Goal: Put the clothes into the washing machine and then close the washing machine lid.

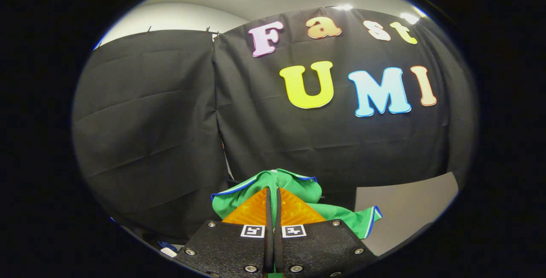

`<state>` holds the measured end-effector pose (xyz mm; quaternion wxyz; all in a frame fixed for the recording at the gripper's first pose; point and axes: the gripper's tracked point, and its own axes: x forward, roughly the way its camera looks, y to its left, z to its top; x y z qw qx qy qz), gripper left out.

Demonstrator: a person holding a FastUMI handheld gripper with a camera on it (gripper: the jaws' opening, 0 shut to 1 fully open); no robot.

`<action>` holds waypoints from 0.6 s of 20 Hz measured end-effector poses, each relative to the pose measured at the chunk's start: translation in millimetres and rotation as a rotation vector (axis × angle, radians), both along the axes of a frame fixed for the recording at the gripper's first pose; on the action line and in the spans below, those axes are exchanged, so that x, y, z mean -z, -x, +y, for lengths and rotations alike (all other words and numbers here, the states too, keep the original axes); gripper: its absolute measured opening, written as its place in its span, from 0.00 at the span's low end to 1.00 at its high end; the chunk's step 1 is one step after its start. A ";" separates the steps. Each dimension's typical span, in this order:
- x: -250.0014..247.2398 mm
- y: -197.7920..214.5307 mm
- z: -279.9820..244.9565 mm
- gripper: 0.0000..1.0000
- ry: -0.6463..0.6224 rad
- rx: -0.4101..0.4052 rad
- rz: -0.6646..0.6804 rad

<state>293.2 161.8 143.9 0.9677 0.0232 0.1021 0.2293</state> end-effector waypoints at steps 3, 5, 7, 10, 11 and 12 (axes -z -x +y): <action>11.3 -1.2 28.8 0.01 0.013 -0.033 0.016; 20.6 -0.3 47.4 0.01 0.019 -0.053 0.028; 32.3 -1.5 63.2 0.00 0.034 -0.066 0.044; 48.7 -1.4 89.2 0.01 0.035 -0.093 0.069; 54.9 -1.8 96.9 0.01 0.039 -0.100 0.074; 60.6 -2.8 104.6 0.01 0.043 -0.104 0.078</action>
